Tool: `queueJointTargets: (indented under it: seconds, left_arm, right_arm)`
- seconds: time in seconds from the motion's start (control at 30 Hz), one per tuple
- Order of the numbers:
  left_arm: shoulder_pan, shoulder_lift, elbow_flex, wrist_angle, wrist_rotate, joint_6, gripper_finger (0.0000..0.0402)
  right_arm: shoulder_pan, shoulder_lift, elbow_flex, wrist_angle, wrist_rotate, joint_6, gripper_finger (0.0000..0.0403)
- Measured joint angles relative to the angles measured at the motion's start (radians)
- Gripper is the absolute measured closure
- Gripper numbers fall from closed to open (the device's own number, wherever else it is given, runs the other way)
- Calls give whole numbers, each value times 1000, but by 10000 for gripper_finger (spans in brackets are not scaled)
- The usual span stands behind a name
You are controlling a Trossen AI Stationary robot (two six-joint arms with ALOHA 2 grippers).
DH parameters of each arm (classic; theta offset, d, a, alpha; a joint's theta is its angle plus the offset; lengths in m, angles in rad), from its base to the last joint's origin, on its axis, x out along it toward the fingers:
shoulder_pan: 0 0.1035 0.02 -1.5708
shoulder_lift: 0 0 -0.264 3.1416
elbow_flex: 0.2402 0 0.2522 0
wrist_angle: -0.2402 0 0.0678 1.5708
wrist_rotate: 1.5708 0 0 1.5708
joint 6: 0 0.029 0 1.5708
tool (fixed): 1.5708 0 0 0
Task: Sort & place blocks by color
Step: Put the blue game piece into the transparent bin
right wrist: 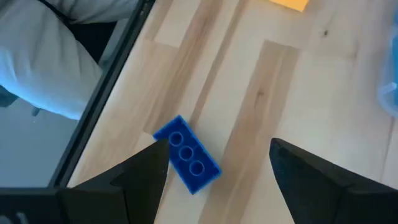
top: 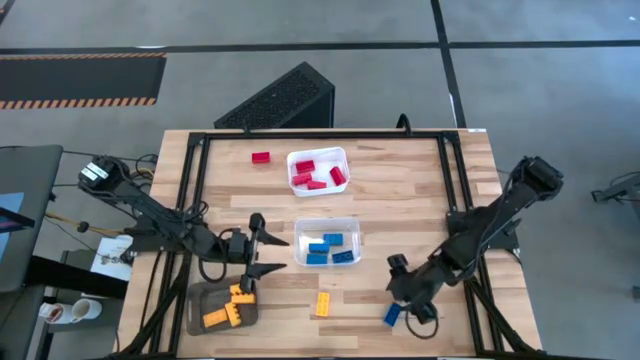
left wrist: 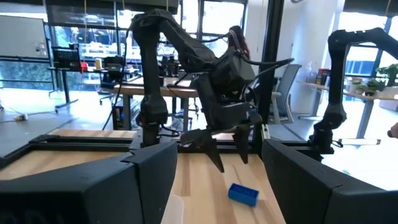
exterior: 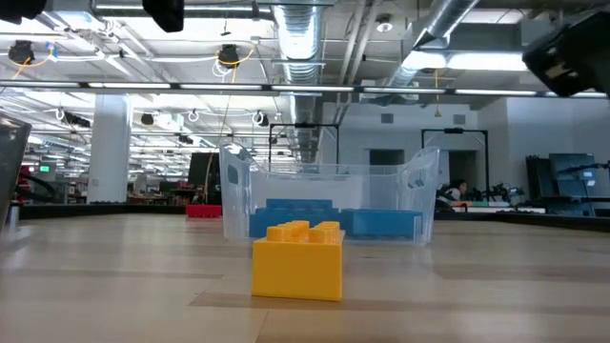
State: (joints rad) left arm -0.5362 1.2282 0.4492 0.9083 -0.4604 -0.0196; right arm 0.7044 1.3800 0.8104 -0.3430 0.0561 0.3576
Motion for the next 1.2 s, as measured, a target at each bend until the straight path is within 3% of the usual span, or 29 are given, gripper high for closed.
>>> queueJointTargets:
  seconds: [0.2, 0.43, 0.6, 0.73, 0.93, 1.1, 1.2]
  left_arm:
    - [0, 0, 0, -2, 0, -16, 178]
    - [0, 0, -1, -22, 4, -35, 178]
    - [0, 0, -1, -30, 5, -54, 178]
    - [0, 0, -1, -40, 7, -71, 178]
    - [-1, 0, -1, -54, 8, -79, 178]
    - [-1, 0, -1, -54, 7, -87, 178]
    - [-1, 0, -1, -55, 7, -90, 178]
  right_arm:
    - [53, 95, 8, 20, 0, -1, 101]
    - [85, 284, 131, -130, -5, -108, 101]
    - [85, 397, 169, -144, -10, -132, 102]
    - [85, 443, 195, -177, -15, -132, 130]
    - [75, 408, 216, -213, 0, -202, 274]
    - [34, 309, 215, -248, 67, -212, 278]
    - [-2, 239, 215, -256, 201, -211, 278]
